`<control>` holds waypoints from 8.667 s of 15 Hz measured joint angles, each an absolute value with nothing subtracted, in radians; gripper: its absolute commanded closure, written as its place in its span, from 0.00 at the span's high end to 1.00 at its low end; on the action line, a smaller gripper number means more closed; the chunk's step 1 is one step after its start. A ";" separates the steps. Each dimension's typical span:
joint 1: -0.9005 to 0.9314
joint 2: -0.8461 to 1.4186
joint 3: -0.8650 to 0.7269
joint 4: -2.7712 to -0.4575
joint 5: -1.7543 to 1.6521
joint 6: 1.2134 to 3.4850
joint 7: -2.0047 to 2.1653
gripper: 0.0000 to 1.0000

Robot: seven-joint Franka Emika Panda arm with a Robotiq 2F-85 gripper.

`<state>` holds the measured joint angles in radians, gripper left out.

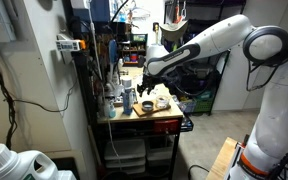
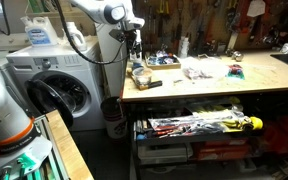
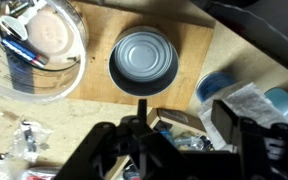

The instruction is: Remove the silver bowl from the transparent lunch box , put it on the chopping board and put the brown object in the silver bowl

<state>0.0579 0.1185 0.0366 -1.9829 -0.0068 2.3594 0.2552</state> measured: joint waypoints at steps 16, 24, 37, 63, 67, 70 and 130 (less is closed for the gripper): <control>0.033 0.004 0.006 -1.996 -0.116 2.143 0.765 1.00; -0.008 0.002 -0.023 -2.073 -0.071 2.122 1.081 1.00; -0.055 -0.010 -0.057 -2.151 -0.001 2.125 1.244 0.57; -0.073 0.014 -0.066 -2.138 -0.003 2.125 1.245 0.29; -0.073 0.027 -0.066 -2.119 -0.003 2.125 1.245 0.25; -0.072 0.035 -0.066 -2.109 -0.002 2.125 1.244 0.21; 0.168 0.299 0.042 -1.724 -0.420 1.935 0.669 1.00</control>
<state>0.1676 0.2994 0.0425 -1.7239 -0.4203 1.9355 0.6691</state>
